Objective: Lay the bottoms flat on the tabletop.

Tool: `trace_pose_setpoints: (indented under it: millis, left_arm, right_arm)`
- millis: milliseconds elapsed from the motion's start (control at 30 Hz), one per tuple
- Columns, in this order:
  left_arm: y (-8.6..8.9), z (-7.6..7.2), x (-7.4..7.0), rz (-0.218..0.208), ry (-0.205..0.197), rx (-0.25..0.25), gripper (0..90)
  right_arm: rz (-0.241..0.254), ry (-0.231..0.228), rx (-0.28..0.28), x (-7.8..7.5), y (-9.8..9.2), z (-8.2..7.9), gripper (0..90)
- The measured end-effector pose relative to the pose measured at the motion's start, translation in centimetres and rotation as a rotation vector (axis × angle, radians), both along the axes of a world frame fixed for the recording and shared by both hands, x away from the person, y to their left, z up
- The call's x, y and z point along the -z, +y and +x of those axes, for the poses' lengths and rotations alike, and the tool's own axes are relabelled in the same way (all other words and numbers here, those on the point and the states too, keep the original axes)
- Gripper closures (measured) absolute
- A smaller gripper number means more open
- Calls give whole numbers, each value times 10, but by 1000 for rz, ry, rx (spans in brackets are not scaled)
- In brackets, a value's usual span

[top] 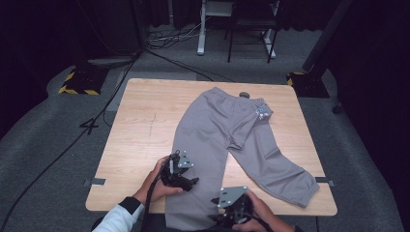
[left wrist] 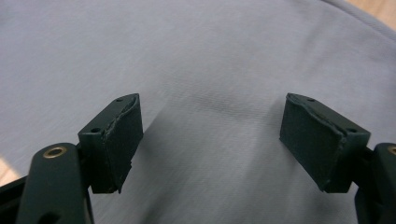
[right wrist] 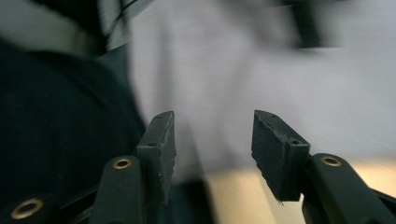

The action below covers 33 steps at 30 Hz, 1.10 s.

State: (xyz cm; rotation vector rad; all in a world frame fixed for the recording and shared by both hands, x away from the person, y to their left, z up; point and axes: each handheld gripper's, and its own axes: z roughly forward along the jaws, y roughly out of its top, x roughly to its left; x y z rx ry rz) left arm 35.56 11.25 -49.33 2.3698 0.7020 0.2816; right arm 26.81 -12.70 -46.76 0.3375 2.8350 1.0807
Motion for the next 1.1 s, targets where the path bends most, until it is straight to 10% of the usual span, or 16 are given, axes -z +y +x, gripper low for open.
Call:
trace_pose_setpoints:
  millis: [233, 400, 767, 1100]
  left_arm:
    - [19, 10, 5, -49, 11, 18, 192]
    - [19, 14, 9, -80, -11, 9, 163]
    - [18, 15, 9, -80, -9, 10, 161]
    - [17, 12, 9, -78, -8, -16, 163]
  right_arm:
    - [-57, -88, 322, -12, -99, 34, 547]
    - [-132, -25, 419, 2, -146, 45, 507]
    - [-175, 38, 344, 7, -152, 29, 836]
    - [-140, 127, 99, 7, -80, 8, 851]
